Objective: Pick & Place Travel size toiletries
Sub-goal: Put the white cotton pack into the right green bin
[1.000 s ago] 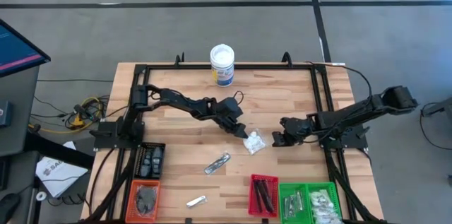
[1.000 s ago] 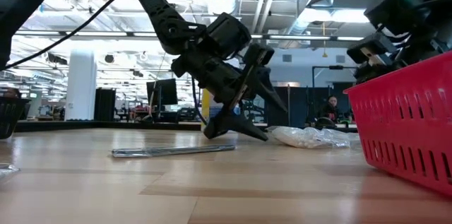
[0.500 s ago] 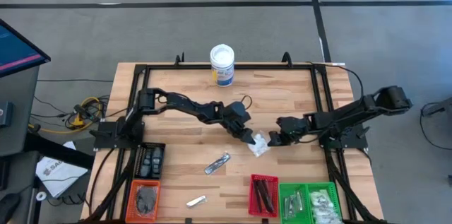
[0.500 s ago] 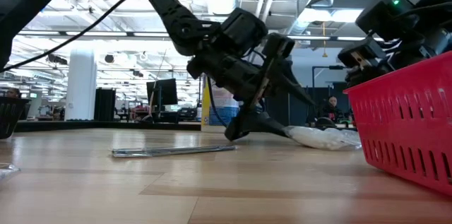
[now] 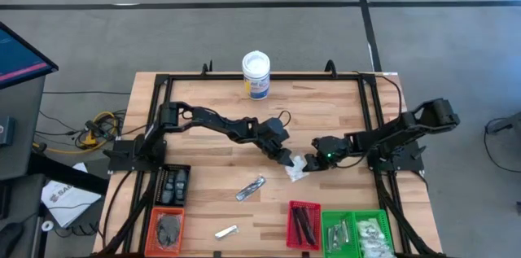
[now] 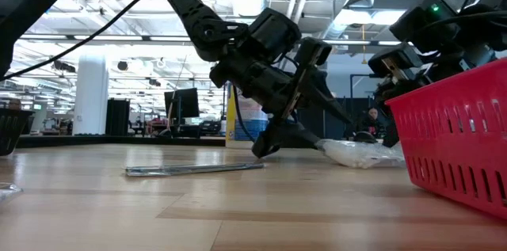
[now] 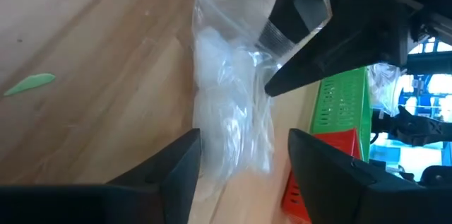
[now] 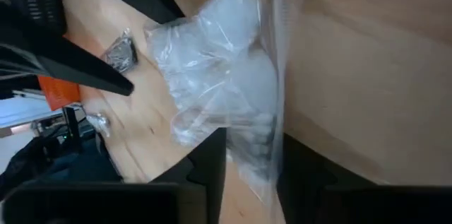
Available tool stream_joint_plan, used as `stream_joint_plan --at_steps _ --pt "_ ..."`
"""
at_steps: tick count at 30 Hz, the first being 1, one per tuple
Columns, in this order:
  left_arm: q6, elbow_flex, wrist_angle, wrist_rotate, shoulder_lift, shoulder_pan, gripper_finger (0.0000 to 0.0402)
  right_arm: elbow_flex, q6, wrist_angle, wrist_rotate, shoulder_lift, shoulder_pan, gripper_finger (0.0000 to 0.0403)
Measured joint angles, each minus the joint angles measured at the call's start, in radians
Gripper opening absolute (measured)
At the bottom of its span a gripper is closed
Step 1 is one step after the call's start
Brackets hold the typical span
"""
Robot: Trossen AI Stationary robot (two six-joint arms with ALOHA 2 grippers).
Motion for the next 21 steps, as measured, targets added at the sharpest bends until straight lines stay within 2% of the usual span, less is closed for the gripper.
stream_joint_plan --at_steps 6,12,17,21 --pt "0.0 -0.001 0.003 0.003 0.0 0.0 0.0192 0.018 -0.065 0.006 -0.022 0.015 0.0 0.0016" --pt "0.038 -0.009 -0.032 0.009 -0.043 0.007 0.0183 0.025 -0.146 -0.021 -0.022 -0.023 -0.006 0.0007" --pt "0.089 -0.026 -0.038 -0.056 -0.131 0.019 0.0173 0.024 -0.213 -0.122 -0.022 -0.126 -0.006 0.0003" --pt "0.103 -0.091 -0.046 -0.129 -0.216 0.04 0.0167 0.024 -0.275 -0.256 -0.022 -0.251 -0.005 0.0002"
